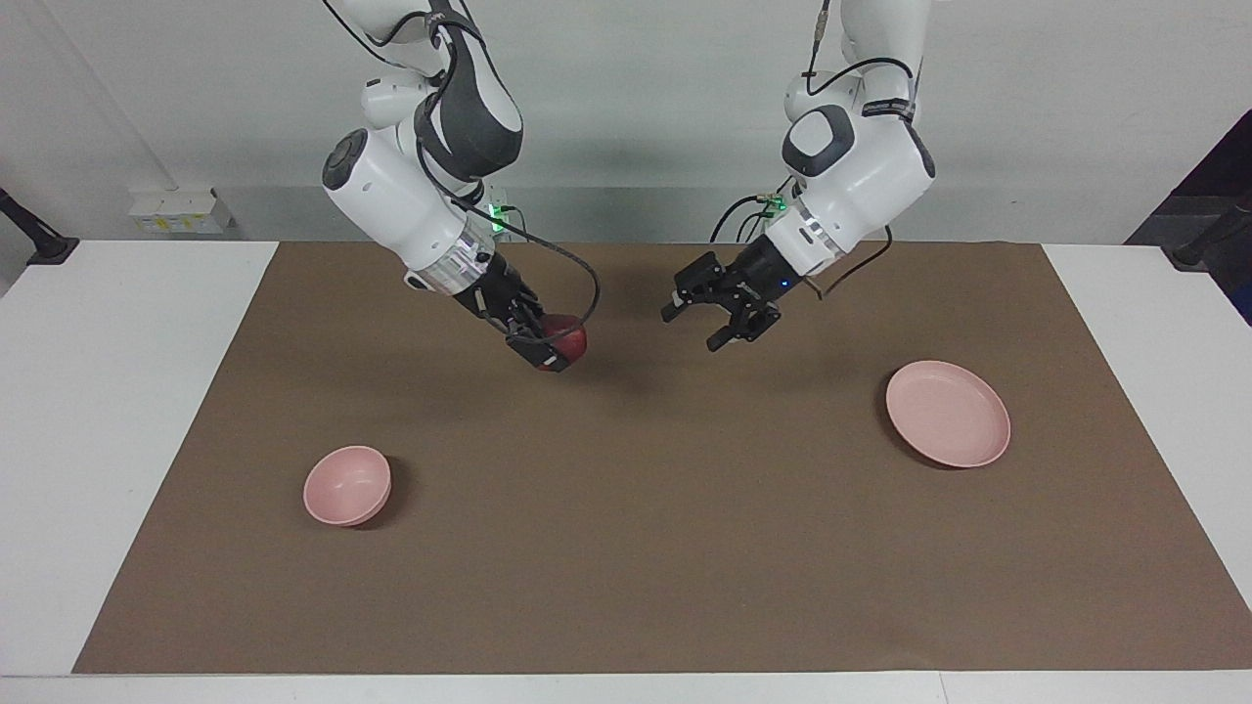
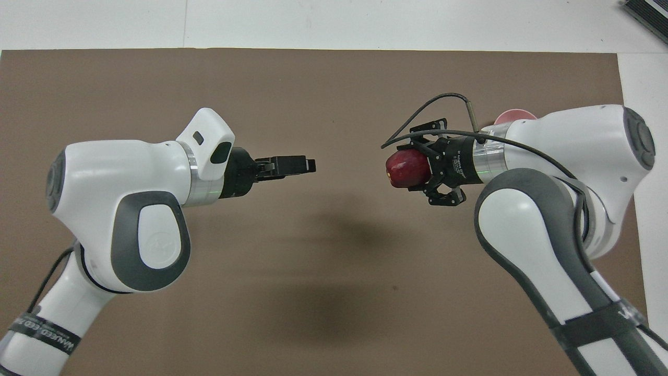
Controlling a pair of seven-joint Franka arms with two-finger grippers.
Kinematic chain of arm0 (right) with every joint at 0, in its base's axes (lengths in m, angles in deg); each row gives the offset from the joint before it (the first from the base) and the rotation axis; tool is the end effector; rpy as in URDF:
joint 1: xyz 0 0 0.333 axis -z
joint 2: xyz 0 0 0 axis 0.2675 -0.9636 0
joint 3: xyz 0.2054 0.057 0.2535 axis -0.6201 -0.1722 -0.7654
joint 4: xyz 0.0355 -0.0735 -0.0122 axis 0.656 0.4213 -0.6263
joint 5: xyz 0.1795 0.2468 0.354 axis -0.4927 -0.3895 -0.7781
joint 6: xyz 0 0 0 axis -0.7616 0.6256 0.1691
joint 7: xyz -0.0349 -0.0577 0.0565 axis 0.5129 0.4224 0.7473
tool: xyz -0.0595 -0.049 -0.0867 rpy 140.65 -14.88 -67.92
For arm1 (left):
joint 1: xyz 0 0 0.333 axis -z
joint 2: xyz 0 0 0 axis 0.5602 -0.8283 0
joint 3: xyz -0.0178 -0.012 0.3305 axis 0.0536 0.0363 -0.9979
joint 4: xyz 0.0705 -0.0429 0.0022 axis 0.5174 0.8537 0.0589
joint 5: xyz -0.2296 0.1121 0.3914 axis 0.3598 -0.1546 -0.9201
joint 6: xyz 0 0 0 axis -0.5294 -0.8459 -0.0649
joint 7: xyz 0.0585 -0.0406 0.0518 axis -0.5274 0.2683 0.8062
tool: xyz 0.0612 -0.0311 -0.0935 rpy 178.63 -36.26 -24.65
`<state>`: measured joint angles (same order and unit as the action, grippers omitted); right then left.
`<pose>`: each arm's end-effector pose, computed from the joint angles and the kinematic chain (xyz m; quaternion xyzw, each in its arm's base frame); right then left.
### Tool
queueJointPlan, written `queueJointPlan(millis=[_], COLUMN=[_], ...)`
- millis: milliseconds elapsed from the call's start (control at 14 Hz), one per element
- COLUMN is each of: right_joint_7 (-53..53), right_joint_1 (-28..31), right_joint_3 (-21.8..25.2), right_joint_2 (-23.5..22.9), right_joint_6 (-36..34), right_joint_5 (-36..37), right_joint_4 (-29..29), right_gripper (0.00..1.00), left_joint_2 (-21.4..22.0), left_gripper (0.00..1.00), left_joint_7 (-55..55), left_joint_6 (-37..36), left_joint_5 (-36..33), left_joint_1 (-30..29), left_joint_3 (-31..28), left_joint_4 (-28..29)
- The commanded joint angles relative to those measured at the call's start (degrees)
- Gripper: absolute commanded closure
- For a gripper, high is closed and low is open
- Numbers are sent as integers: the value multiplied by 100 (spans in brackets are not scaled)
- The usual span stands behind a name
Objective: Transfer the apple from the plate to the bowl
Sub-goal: 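Carry the apple to the bowl with the right gripper while the left gripper retracts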
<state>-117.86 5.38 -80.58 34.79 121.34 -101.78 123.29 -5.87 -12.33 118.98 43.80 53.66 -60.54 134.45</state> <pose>0.6502 0.1868 0.4508 -0.8051 0.5348 0.0897 0.2402 0.6004 -0.2921 0.4603 0.9383 -0.0202 0.0786 0.3363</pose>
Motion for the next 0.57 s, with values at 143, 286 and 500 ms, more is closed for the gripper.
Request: queueJointPlan(millis=[143,286,500], right_joint_7=[505,828,1409], right_joint_1=[82,222,415], right_joint_3=[-41,-49,-49], right_joint_2=[-88,-97,-106], right_joint_6=[388,432,695], right_joint_5=[1854,2332,3261], right_joint_4=[-17,-8,71], right_gripper=[100,100,100], left_joint_2=[75,75,84], left_gripper=[0,0,0], left_joint_7=[30,30,12], left_joint_6=[-953,-1181,-2067], left_joint_5=[-2038,-2778,-3965], left_joint_1=[-771,-982,-1228], left_joint_3=[31,31,22], left_joint_4=[-59,-260,-945])
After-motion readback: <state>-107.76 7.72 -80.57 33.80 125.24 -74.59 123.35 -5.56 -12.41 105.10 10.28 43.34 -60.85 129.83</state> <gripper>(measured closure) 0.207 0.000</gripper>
